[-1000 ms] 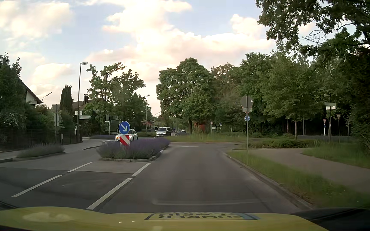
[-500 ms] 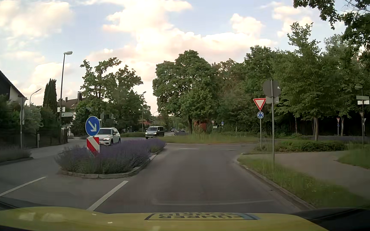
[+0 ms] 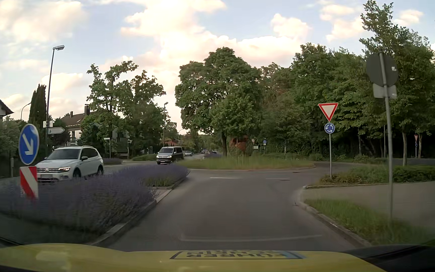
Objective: Follow the waypoints while adhering to traffic rules and regulations
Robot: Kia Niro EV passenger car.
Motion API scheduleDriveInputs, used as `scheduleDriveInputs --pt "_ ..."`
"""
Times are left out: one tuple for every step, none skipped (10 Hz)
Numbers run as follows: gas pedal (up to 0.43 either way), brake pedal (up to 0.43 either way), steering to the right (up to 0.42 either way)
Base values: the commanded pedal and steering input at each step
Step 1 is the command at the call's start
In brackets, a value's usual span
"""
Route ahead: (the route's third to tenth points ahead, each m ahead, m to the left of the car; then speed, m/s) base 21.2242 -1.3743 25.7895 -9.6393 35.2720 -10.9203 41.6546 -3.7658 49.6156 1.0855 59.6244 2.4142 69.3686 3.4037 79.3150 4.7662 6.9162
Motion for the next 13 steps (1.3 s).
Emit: scheduleDriveInputs --pt "0.000 0.195 -0.003" --pt "0.000 0.189 -0.003" --pt "0.000 0.195 -0.003" --pt "0.000 0.201 -0.003" --pt "0.000 0.201 -0.003" --pt "0.000 0.201 -0.003" --pt "0.000 0.201 -0.003" --pt "0.000 0.207 -0.002" --pt "0.000 0.213 0.003" --pt "0.000 0.226 0.004" --pt "0.000 0.238 0.004" --pt "0.000 0.250 0.007" --pt "0.000 0.256 0.011"
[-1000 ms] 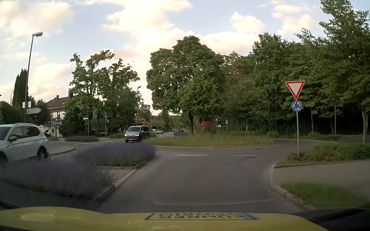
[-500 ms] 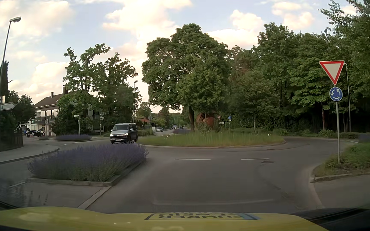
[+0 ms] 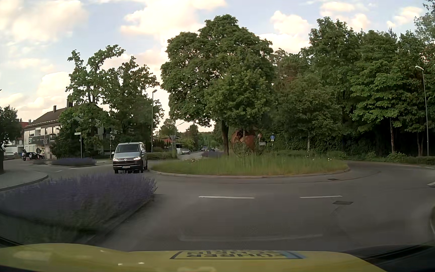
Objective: Follow the waypoints while adhering to traffic rules and regulations
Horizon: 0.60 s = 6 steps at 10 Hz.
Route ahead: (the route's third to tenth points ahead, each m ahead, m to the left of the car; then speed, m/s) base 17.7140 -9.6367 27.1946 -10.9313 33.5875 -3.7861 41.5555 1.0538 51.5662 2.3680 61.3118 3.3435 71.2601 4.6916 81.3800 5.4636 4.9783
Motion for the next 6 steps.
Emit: scheduleDriveInputs --pt "0.000 0.262 0.013" --pt "0.000 0.262 0.015" --pt "0.000 0.262 0.018" --pt "0.000 0.262 0.022" --pt "0.000 0.250 0.030" --pt "0.000 0.244 0.040"
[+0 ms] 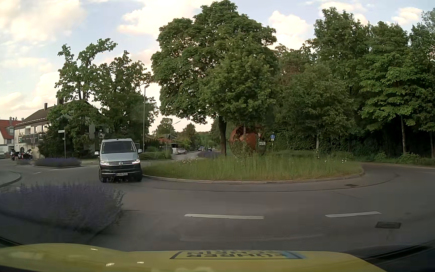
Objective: Follow the waypoints while adhering to traffic rules and regulations
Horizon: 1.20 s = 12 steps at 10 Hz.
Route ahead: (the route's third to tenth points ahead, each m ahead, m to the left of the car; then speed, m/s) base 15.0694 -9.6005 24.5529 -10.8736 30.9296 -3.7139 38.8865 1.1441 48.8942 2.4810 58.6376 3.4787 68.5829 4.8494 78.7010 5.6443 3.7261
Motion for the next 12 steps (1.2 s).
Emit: scheduleDriveInputs --pt "0.000 0.238 0.053" --pt "0.000 0.244 0.071" --pt "0.000 0.244 0.084" --pt "0.000 0.244 0.105" --pt "0.000 0.244 0.122" --pt "0.000 0.238 0.133" --pt "0.000 0.244 0.154" --pt "0.000 0.244 0.176" --pt "0.000 0.244 0.193" --pt "0.000 0.232 0.213" --pt "0.000 0.226 0.232" --pt "0.000 0.213 0.258"
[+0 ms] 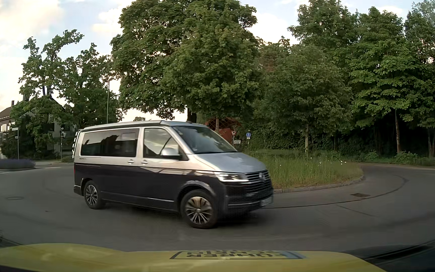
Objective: Follow the waypoints while adhering to traffic rules and regulations
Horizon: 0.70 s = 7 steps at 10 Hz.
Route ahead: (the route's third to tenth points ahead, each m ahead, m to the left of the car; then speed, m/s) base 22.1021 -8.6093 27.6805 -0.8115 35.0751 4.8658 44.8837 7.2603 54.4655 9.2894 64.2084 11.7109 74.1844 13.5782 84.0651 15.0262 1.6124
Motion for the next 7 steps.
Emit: scheduleDriveInputs --pt "0.000 0.189 0.286" --pt "0.000 0.134 0.313" --pt "0.000 0.061 0.333" --pt "0.000 0.000 0.360" --pt "0.000 0.000 0.379" --pt "0.000 0.000 0.396" --pt "0.028 0.000 0.417"
